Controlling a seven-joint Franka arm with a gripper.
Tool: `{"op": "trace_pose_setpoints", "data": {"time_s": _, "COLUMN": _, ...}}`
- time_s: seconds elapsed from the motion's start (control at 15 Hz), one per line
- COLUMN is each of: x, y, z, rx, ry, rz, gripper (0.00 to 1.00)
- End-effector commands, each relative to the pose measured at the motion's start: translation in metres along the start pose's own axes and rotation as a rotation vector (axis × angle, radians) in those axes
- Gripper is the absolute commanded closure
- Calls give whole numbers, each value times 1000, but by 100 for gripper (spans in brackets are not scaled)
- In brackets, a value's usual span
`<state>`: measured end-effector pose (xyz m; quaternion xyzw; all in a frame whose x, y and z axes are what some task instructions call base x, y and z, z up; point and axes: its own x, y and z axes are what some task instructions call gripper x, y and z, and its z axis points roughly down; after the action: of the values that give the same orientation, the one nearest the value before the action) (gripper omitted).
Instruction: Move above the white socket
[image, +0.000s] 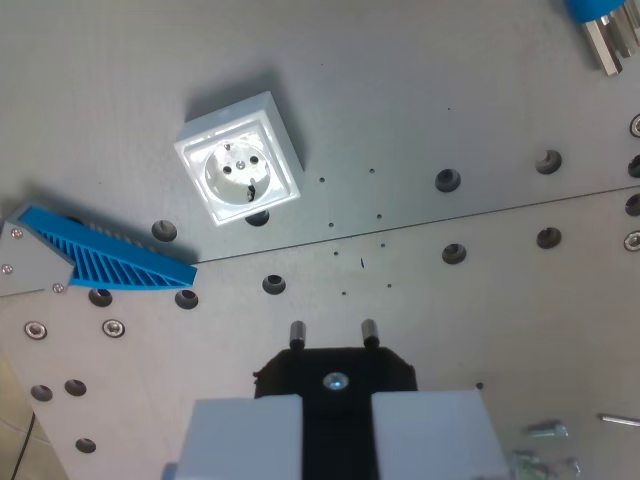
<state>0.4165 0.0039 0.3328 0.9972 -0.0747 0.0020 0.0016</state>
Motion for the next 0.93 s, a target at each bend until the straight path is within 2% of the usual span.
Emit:
{"op": "trace_pose_setpoints", "data": {"time_s": 0.07, "x": 0, "y": 0, "z": 0, "rx": 0, "ry": 0, "rz": 2, "gripper": 100}}
{"op": "trace_pose_setpoints", "data": {"time_s": 0.53, "x": 0, "y": 0, "z": 1, "rx": 1, "ry": 0, "rz": -7, "gripper": 100}}
{"op": "trace_pose_setpoints", "data": {"time_s": 0.93, "x": -2, "y": -2, "z": 9, "rx": 3, "ry": 18, "rz": -37, "gripper": 100}}
